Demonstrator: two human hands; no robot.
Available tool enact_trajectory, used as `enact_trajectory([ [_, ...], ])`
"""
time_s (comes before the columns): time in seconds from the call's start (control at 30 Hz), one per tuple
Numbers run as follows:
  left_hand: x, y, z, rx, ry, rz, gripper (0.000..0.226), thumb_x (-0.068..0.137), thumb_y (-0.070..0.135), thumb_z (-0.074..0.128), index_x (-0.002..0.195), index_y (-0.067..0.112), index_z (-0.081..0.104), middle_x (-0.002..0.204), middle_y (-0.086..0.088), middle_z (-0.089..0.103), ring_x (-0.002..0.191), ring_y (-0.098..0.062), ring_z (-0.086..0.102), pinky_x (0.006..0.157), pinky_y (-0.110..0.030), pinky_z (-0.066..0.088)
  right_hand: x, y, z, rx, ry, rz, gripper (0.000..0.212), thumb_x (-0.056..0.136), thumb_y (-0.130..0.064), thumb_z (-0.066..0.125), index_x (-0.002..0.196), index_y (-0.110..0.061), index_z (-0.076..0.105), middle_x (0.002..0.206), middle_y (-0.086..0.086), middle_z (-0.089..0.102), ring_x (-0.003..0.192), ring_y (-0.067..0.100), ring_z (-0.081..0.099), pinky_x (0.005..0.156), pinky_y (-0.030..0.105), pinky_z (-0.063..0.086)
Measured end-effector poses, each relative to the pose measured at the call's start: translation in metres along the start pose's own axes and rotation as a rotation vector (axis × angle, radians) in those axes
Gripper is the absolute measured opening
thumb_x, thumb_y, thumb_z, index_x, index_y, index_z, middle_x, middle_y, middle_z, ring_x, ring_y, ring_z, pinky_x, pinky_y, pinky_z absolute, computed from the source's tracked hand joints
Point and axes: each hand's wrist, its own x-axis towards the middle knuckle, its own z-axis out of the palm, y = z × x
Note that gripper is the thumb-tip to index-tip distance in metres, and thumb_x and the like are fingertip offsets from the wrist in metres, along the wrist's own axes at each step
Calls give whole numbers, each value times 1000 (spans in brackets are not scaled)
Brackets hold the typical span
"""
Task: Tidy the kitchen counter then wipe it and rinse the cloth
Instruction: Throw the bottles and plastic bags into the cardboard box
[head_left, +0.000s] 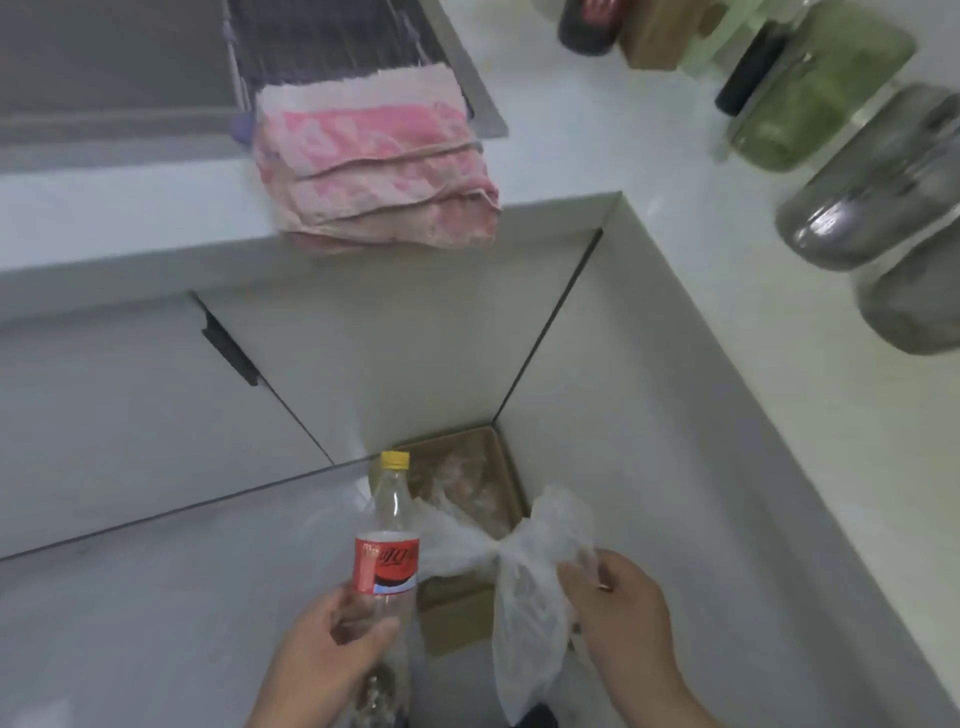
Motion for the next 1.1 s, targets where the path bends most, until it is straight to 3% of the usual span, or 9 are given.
enact_trajectory([
  [0.1, 65, -33, 22, 9, 7, -52, 32, 68, 15, 83, 85, 29, 60, 87, 1, 70, 81, -17, 67, 67, -29, 49, 47, 32, 48, -20, 3, 15, 23, 83, -23, 68, 79, 0, 65, 78, 17, 66, 59, 16, 51, 50, 19, 37],
  [0.27, 159, -79, 73, 48, 23, -62, 24, 75, 20, 77, 85, 27, 56, 83, 12, 64, 74, -7, 62, 58, -20, 43, 129, 81, 119, -24, 16, -12, 32, 85, -25, 66, 76, 5, 58, 67, 19, 57, 57, 16, 44, 48, 18, 32],
  [0.43, 223, -110, 123, -7, 38, -36, 21, 79, 16, 73, 79, 30, 58, 64, 19, 65, 62, 6, 63, 46, -5, 41, 195, 120, 163, 33, 28, 37, 34, 84, -30, 62, 78, 3, 56, 66, 21, 52, 58, 16, 45, 52, 30, 38],
  [0.53, 253, -129, 144, 1, 57, -25, 18, 81, 22, 72, 77, 33, 59, 71, 15, 65, 59, 6, 60, 48, -6, 41, 224, 136, 182, -7, 0, 24, 35, 86, -32, 60, 83, 2, 59, 66, 14, 55, 57, 16, 47, 51, 26, 39],
  [0.7, 291, -159, 168, 23, 68, -96, 11, 87, 24, 65, 79, 17, 62, 59, 5, 60, 50, -3, 57, 43, -16, 41, 248, 146, 209, -109, -231, 80, 28, 96, -44, 49, 85, -22, 63, 84, -2, 65, 75, 12, 60, 64, 23, 49],
  [0.8, 310, -176, 181, 45, 75, -201, 27, 87, 30, 62, 107, 14, 56, 85, 1, 65, 73, -12, 62, 54, -21, 44, 255, 153, 222, -49, -373, 123, 19, 99, -32, 49, 84, -31, 61, 84, -7, 65, 75, 6, 60, 57, 14, 48],
  [0.93, 328, -195, 195, 58, 48, -291, 36, 89, 25, 61, 122, 14, 51, 104, -3, 63, 92, -20, 61, 82, -32, 51, 262, 173, 240, -56, -488, 178, 21, 97, -43, 48, 99, -31, 66, 103, 2, 69, 93, 17, 65, 80, 33, 54],
  [1.03, 336, -201, 201, 44, 67, -326, 38, 89, 24, 60, 125, 14, 50, 109, -6, 63, 96, -24, 60, 88, -37, 51, 265, 191, 247, -47, -523, 201, 49, 78, -69, 49, 121, -46, 57, 126, 1, 59, 112, 23, 60, 95, 47, 51],
  [1.1, 338, -201, 203, 39, 73, -310, 41, 90, 23, 60, 127, 14, 47, 115, -7, 61, 101, -25, 60, 92, -39, 50, 265, 196, 247, 16, -512, 177, 44, 85, -61, 49, 126, -47, 54, 126, -2, 61, 114, 22, 60, 96, 48, 50],
])
